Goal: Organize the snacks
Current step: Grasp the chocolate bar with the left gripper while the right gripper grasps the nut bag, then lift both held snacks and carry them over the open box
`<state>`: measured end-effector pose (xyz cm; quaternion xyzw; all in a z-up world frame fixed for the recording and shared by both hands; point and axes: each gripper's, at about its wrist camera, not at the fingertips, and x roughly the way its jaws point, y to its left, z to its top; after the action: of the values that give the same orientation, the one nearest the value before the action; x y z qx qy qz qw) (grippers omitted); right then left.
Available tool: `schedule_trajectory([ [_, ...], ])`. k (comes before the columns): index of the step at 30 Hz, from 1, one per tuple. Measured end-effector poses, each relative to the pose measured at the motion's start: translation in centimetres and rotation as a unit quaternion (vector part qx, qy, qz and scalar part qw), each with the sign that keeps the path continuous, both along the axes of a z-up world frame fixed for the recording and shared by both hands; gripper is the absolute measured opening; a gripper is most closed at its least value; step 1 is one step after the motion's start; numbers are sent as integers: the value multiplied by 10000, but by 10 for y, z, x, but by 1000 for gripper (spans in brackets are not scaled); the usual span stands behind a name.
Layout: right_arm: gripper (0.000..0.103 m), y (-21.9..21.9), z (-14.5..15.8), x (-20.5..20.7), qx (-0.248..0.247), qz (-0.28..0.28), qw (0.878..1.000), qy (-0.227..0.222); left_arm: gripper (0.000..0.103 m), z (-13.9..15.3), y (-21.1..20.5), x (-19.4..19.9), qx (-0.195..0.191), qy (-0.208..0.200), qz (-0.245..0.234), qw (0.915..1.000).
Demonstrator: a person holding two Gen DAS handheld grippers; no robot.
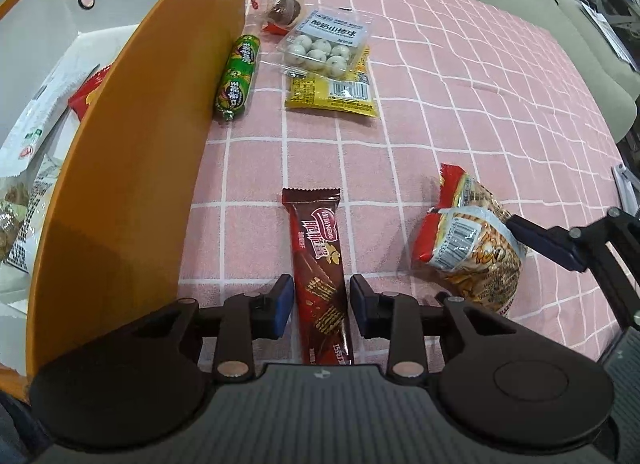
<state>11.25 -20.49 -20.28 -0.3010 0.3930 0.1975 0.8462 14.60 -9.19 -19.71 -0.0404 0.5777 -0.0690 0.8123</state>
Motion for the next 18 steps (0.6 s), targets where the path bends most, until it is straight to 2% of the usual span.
schedule_trajectory([
  [3,56,3,-5,0,-39,-4,10000,-9,35,0,-4,-2,127,-63,-118,9998],
  [8,47,10,-13,1,-166,10,9999,-40,27,-1,-6,-2,208,-101,-208,9995],
  [10,42,12,-14,0,-240,-7,9997,-98,27,0,-7,-3,224,-112,-229,9994],
  [16,38,15,-17,-6,-368,24,9992,-141,26,0,-9,-4,314,-159,-315,9989],
  [18,30,14,-14,-6,-349,-60,9993,-155,26,0,-8,-4,289,-152,-301,9990],
])
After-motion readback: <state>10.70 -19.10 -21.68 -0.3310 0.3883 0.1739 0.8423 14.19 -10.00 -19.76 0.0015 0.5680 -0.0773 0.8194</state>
